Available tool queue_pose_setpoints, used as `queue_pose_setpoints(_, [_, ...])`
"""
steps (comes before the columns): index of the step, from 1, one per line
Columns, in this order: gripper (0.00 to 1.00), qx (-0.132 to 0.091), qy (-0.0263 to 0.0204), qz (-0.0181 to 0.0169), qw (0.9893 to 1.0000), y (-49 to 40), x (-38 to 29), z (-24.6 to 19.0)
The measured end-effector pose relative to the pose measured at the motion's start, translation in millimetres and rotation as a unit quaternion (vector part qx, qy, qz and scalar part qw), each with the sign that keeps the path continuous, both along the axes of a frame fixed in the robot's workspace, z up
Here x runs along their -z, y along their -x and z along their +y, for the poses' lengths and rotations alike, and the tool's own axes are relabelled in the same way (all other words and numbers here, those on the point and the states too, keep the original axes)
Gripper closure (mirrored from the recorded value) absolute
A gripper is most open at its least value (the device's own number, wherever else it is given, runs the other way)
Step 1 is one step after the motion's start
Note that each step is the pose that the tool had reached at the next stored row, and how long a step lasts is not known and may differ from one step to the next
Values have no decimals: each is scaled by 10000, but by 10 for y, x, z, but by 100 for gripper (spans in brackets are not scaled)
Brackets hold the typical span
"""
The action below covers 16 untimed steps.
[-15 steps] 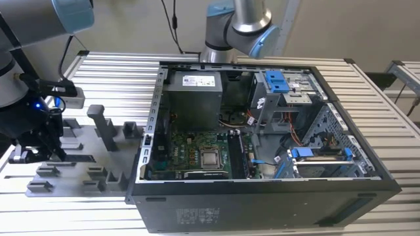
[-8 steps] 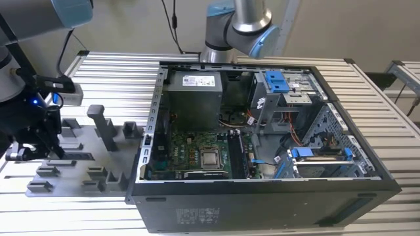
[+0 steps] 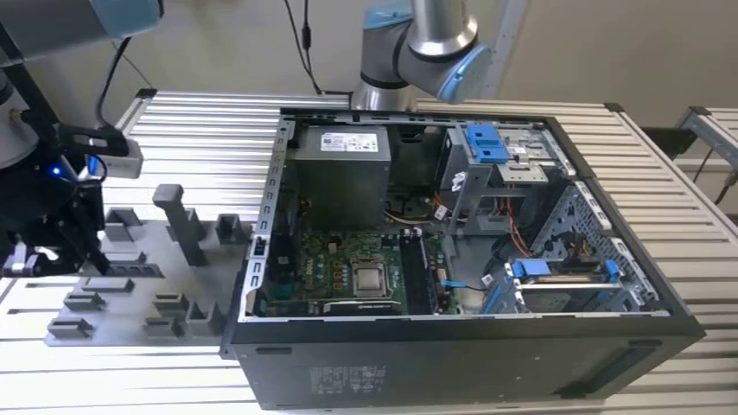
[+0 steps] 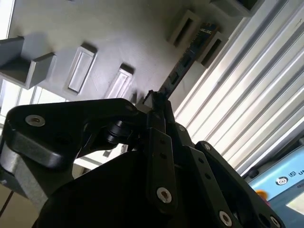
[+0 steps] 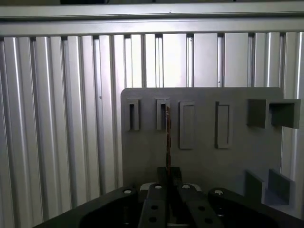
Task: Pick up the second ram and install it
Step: 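Pick up the second ram and move it above second insertion slot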
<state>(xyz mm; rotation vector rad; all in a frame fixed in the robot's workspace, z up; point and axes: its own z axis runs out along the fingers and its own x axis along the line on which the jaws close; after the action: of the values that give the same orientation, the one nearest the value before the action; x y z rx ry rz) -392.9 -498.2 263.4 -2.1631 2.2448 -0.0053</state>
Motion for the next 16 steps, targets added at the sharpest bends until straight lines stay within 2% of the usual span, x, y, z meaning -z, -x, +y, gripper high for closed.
queue_pose_setpoints(16, [86, 0, 0, 0, 10000, 0, -213, 0])
